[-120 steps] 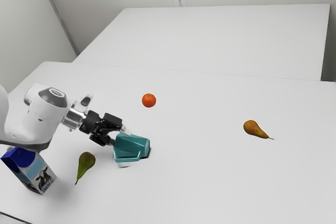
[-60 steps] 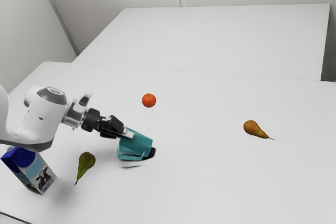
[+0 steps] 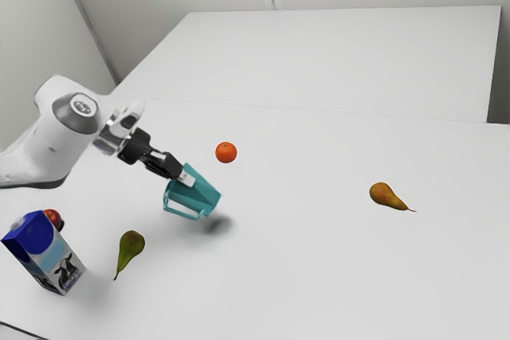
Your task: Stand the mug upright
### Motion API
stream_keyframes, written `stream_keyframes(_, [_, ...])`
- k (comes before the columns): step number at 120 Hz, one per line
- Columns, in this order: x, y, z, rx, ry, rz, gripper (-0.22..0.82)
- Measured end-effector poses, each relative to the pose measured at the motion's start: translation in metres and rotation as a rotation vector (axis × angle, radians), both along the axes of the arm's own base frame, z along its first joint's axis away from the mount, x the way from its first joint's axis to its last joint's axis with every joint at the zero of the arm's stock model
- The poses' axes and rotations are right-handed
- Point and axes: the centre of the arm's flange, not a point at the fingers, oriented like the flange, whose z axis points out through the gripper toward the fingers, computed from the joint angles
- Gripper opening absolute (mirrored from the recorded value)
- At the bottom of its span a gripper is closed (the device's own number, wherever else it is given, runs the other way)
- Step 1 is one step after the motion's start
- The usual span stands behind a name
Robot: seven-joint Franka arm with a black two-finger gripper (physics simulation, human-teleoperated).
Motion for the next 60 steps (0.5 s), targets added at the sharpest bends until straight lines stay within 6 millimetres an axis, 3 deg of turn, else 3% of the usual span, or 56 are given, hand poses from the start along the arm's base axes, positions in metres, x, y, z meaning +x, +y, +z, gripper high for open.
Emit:
stream_keyframes(29, [0.025, -0.009, 0.041, 0.352, 0.030, -0.084, -0.18])
stream_keyframes(44, [0.031, -0.019, 0.041, 0.481, 0.043, -0.071, -0.18])
stream_keyframes(60, [0.036, -0.026, 0.023, 0.546, 0.065, -0.026, -0.18])
